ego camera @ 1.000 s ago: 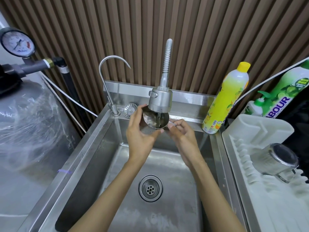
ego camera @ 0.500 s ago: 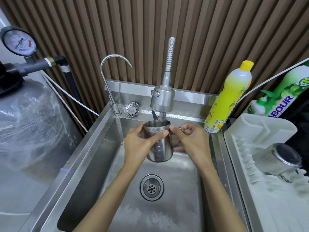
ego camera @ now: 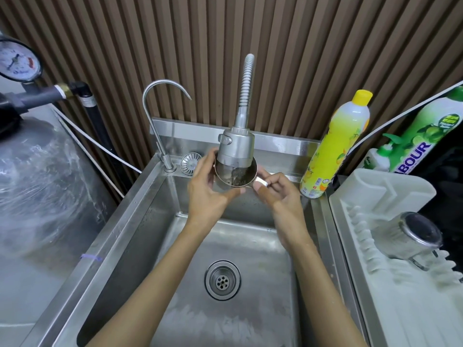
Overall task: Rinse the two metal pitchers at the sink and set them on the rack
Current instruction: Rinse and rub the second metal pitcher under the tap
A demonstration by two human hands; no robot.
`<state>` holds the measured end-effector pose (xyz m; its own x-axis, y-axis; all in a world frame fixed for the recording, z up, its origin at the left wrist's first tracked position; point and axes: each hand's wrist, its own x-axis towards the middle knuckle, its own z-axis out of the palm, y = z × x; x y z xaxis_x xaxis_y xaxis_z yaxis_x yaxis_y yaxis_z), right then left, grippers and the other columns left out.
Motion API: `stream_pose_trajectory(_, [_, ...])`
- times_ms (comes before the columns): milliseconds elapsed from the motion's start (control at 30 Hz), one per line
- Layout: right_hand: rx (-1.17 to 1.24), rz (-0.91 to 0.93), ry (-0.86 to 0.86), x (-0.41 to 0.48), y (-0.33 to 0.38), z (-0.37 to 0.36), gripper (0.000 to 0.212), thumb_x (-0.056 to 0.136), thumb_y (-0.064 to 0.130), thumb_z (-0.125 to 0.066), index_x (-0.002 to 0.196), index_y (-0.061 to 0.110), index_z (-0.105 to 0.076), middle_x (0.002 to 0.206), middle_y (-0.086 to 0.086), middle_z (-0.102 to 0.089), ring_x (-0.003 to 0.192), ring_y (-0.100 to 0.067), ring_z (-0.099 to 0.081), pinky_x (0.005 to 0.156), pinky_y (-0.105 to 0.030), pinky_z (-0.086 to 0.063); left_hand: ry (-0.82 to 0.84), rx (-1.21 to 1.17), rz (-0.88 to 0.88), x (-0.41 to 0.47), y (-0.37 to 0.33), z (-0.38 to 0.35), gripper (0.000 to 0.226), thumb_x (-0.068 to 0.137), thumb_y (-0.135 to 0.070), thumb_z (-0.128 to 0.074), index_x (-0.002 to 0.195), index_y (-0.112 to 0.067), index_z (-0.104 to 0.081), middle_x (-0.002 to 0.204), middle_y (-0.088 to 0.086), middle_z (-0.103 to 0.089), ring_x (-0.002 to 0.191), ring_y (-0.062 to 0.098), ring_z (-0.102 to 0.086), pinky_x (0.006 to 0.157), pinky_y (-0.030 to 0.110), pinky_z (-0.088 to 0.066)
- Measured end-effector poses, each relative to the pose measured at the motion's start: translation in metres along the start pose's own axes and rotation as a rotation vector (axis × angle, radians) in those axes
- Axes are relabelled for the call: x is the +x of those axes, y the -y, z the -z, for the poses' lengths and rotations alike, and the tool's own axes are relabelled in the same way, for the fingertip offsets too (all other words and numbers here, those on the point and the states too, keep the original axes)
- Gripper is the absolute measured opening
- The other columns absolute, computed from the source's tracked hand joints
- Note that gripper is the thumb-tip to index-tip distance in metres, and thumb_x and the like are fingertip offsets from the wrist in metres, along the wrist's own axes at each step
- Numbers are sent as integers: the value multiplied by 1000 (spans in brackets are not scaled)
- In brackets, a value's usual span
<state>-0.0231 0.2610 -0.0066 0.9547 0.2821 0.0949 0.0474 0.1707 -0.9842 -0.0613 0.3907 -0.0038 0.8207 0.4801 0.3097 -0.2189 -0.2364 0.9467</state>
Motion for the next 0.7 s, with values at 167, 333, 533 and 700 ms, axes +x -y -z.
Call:
stream_pose_trajectory(167, [198,-144,16,-8,-6,-13,16,89,6,-57,75,7,-50,92,-12,-66,107,-32,-63,92,-45,-53,-30,228,-157,-7,-16,17,76,47,-41,-82,118,-39,-52,106,-24,-45,102,-12,-49,90,3,-36])
stream_pose_trajectory(333, [-16,-149,-39,-11,14,-16,19,85,17,-66,72,10,-54,72,-3,-72,72,-17,-72,61,-33,-60,-101,298,-11,-9,-12,22,73,46,-49,-87,112,-27,-63,92,-12,-46,90,1,-53,76,0,-37])
stream_pose_trajectory(533, [-485,-51,-184,-14,40,-9,26,79,26,-73,63,17,-54,69,-4,-70,62,-14,-69,52,-24,-52,24,118,230,-18,-7,16,31,57,-41,-86,82,-38,-68,85,-11,-71,74,-8,-64,68,1,-43])
stream_pose_trajectory(700, [-729,100,-192,-21,42,-5,24,81,23,-70,66,23,-52,75,5,-65,80,-14,-64,74,-29,-50,165,-175,338,-22,3,8,48,58,-16,-87,102,-22,-70,94,-4,-75,92,7,-68,79,15,-49])
